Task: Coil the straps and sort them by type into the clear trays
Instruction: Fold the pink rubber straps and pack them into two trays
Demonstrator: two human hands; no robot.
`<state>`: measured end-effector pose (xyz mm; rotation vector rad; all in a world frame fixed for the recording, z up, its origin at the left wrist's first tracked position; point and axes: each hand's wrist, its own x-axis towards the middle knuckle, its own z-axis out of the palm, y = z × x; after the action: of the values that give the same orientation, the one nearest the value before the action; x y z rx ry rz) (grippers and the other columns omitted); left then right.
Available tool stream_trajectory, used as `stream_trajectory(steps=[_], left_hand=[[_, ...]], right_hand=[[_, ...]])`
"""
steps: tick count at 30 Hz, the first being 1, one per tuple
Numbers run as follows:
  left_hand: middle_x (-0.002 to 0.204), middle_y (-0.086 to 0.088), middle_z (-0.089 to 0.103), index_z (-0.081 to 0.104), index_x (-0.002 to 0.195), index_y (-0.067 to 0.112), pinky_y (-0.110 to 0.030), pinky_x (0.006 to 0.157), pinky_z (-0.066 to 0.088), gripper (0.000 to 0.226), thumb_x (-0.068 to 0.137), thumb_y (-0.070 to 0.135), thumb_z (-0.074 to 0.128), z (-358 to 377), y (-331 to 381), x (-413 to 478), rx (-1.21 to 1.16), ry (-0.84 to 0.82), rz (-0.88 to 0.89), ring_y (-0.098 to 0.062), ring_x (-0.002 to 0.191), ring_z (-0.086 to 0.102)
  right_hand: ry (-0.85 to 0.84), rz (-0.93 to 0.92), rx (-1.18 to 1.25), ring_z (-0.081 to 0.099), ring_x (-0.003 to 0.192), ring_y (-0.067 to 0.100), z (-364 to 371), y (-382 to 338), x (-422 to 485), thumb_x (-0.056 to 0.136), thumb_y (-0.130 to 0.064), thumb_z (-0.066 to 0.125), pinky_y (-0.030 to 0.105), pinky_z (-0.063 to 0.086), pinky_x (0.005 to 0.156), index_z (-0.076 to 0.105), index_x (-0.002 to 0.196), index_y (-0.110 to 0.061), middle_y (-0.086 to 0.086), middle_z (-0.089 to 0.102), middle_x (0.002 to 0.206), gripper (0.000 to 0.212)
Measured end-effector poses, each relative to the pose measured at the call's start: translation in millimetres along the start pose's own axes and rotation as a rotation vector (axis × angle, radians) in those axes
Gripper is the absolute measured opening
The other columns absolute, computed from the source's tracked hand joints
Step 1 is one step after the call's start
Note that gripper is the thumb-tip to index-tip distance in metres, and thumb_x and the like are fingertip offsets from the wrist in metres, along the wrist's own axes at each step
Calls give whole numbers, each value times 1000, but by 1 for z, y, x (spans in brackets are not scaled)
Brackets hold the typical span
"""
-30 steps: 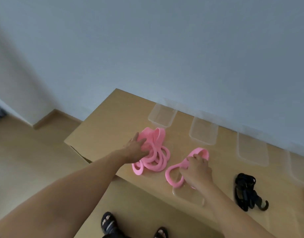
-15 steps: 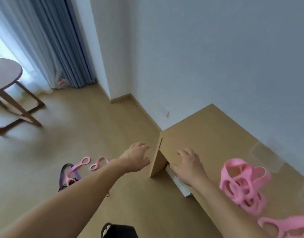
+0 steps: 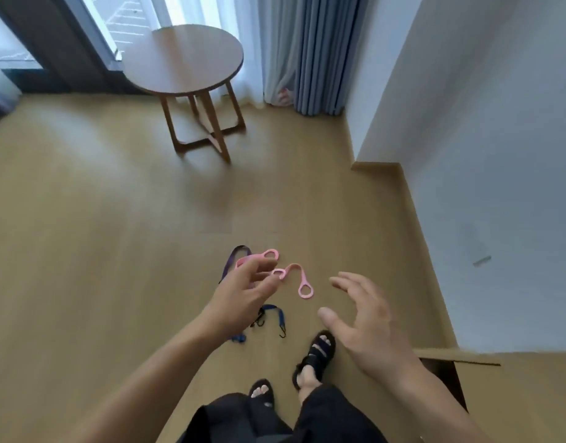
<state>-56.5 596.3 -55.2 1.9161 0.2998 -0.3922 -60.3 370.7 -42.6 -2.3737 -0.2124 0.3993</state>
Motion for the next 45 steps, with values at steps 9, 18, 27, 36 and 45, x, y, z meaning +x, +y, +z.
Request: stream_trajectory(steps=[9,18,27,36,45], left_hand=[[113,14,68,64,121,27,-17,75,49,23,99,26,57,-3,-65,116,-166,217,-378,1,94,65],[86,9,63,65,116,19,-20,58,43,25,95,22,52,63,-275,350,-112,205,-659,-5,71,55],[130,-9,58,50,136,11,-34,87,44,51,88,27,60,108,-537,517,306,294,-685,-30,114,57],[123,-14,54,23,150,20,-48,93,44,78,83,18,62,126,-633,547,578,219,-763,-40,121,50],[61,1,54,59,80,14,-26,55,41,28,62,29,44,108,-482,511,-17,46,-636,-19,55,52]], right_hand=[[-266,58,73,44,121,-2,41,67,171,89,-35,65,10,31,92,55,130,-29,-20,48,129,42],[-433,268,-78,47,126,17,250,239,369,90,-37,60,34,39,104,53,134,-21,-3,49,137,47],[-451,379,-333,43,120,28,477,430,504,86,-34,57,35,39,83,56,123,-20,5,49,129,39],[-400,497,-439,55,106,33,545,498,529,92,-17,49,36,42,78,52,114,-15,11,58,118,22],[-281,717,241,63,65,23,459,407,483,93,-33,45,31,50,55,58,89,-17,-2,69,69,21]])
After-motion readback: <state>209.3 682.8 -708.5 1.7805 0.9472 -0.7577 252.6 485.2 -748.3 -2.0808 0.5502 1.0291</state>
